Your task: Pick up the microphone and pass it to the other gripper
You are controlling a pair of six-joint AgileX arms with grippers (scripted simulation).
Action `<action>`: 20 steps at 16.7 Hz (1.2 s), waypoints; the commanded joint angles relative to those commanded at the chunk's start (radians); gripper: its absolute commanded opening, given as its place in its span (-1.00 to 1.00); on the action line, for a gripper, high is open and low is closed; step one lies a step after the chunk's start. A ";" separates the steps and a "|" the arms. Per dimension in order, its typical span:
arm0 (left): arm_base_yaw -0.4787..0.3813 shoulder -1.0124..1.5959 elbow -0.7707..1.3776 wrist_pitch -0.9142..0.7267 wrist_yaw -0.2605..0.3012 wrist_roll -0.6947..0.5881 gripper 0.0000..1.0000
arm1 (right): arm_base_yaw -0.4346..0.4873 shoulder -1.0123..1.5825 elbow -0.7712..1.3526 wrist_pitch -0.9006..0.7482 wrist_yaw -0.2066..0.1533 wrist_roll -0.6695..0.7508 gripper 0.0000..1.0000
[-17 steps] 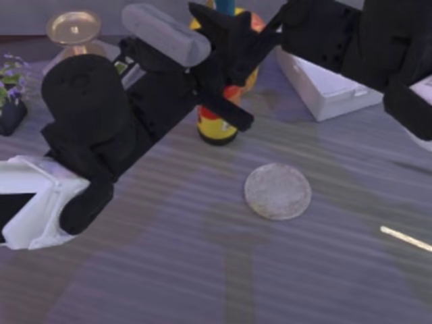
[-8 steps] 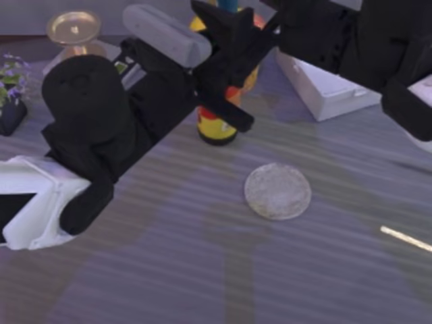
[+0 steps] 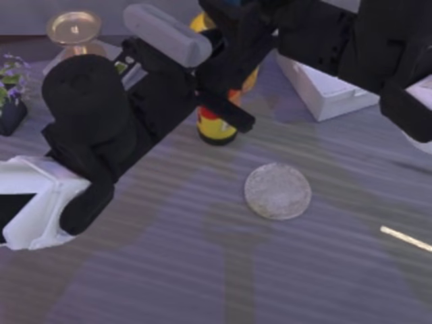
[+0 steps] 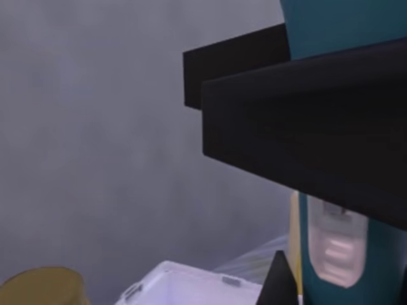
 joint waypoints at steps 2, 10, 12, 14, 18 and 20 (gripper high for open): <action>0.000 0.000 0.000 0.000 0.000 0.000 -1.00 | 0.000 0.000 0.000 0.000 0.000 0.000 -1.00; 0.000 0.000 0.000 0.000 0.000 0.000 -0.55 | 0.000 0.000 0.000 0.000 0.000 0.000 -1.00; 0.000 0.000 0.000 0.000 0.000 0.000 -0.25 | 0.000 0.000 0.000 0.000 0.000 0.000 -1.00; 0.000 0.000 0.000 0.000 0.000 0.000 0.06 | 0.000 0.000 0.000 0.000 0.000 0.000 -1.00; 0.000 0.000 0.000 0.000 0.000 0.000 0.66 | 0.000 0.000 0.000 0.000 0.000 0.000 -1.00; 0.000 0.000 0.000 0.000 0.000 0.000 0.96 | 0.000 0.000 0.000 0.000 0.000 0.000 -1.00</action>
